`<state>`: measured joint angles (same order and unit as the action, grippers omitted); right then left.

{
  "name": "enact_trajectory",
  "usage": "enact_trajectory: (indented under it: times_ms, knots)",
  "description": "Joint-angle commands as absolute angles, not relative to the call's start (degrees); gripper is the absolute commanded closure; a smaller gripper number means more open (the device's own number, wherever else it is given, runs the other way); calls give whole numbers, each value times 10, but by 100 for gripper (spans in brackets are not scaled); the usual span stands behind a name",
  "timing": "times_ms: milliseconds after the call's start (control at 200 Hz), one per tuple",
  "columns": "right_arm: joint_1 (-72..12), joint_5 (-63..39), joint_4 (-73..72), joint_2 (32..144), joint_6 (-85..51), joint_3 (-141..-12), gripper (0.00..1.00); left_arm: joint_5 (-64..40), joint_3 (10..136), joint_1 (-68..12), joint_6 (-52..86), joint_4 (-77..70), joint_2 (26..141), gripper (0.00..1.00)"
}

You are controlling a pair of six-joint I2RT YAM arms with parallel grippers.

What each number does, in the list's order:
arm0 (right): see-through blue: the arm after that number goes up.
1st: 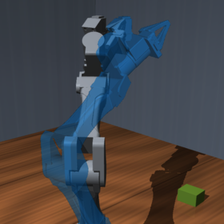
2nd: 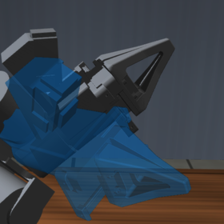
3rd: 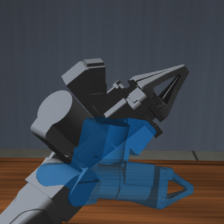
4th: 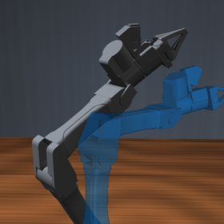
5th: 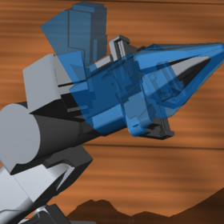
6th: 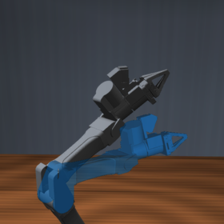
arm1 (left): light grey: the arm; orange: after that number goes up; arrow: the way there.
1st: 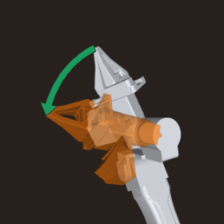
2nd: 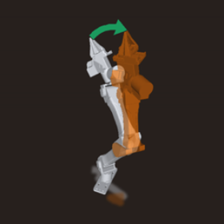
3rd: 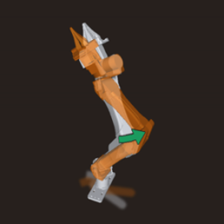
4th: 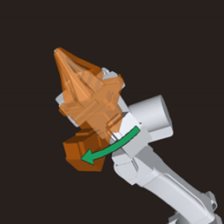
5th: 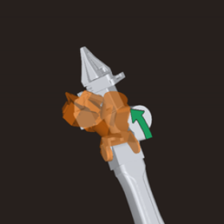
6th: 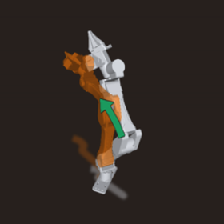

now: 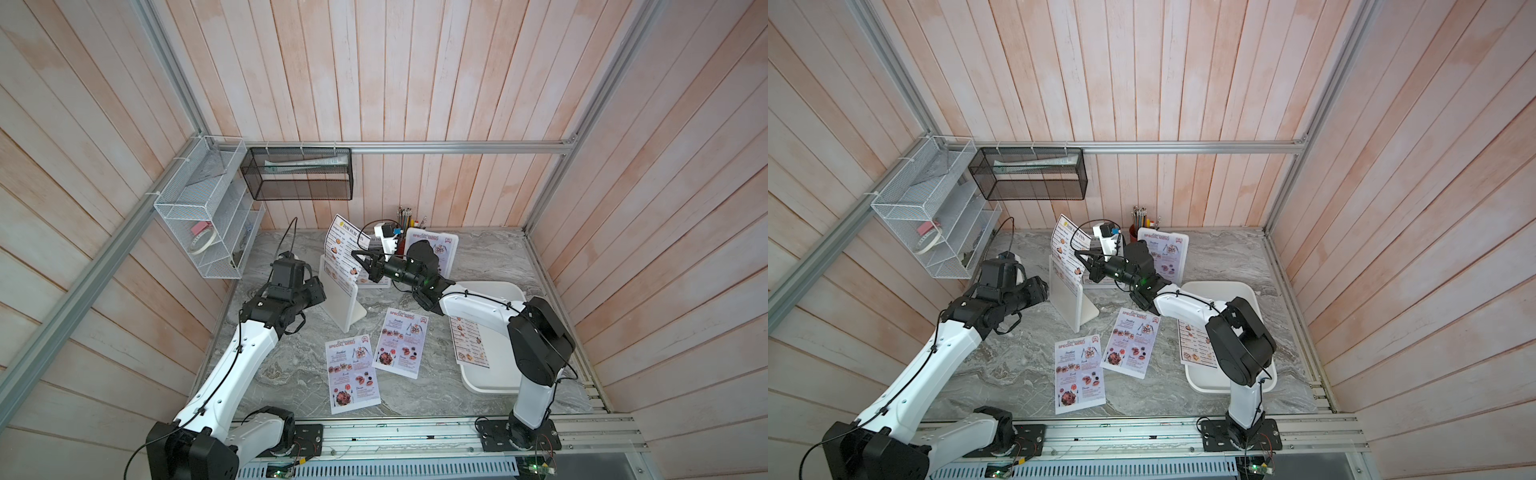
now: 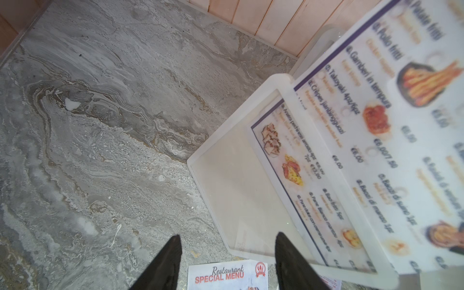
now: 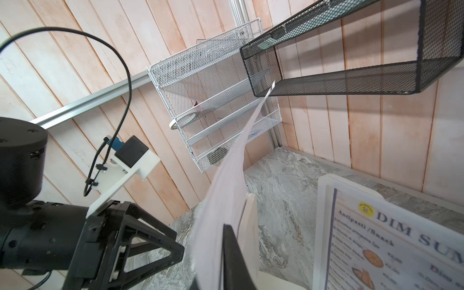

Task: Replace the menus in the menu holders
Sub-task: Insert the menu into the menu holder.

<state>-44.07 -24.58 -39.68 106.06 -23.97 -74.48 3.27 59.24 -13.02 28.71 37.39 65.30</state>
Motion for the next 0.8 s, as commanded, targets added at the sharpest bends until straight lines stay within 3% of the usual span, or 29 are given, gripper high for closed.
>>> enact_trajectory:
  times_ms: [0, 205, 480, 790]
  knots:
    - [-449, -258, -410, 1036, -238, -732, 89, 36, 619, -127, 288, 373, 660, 38]
    - [-458, -255, -401, 1034, -242, -720, 84, 24, 640, -127, 300, 358, 674, 38]
    - [-479, -236, -372, 1034, -238, -703, 75, 21, 681, -127, 296, 357, 689, 27]
    - [-477, -184, -326, 1005, -210, -714, 62, -5, 692, -128, 289, 361, 687, 27]
